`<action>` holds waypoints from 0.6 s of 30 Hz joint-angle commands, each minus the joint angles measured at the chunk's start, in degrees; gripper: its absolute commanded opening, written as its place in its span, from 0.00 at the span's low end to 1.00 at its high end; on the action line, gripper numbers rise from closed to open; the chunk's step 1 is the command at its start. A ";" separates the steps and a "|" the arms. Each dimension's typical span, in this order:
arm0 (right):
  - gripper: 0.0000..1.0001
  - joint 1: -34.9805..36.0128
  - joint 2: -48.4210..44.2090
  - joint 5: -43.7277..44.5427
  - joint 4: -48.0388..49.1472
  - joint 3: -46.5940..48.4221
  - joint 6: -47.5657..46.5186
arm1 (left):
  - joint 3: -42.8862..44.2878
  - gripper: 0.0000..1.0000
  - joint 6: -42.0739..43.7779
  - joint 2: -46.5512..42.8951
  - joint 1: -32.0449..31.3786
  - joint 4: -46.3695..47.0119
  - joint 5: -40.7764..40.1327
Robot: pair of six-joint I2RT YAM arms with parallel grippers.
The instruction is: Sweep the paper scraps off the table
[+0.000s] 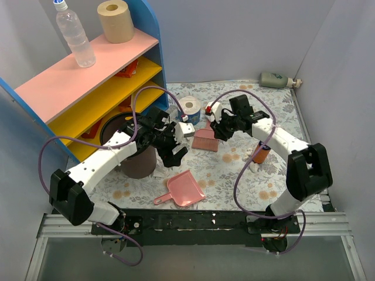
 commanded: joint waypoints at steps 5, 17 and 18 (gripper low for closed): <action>0.47 1.59 10.24 5.12 5.33 5.66 8.41 | 2.21 0.87 -0.29 -2.88 -0.05 0.42 -1.00; 0.53 2.21 14.46 12.24 6.74 1.89 30.66 | 4.14 0.88 -0.29 -1.83 -0.05 0.69 -3.28; 0.53 2.21 14.73 12.59 6.83 1.54 31.19 | 4.23 0.88 -0.20 -1.74 -0.05 0.60 -3.54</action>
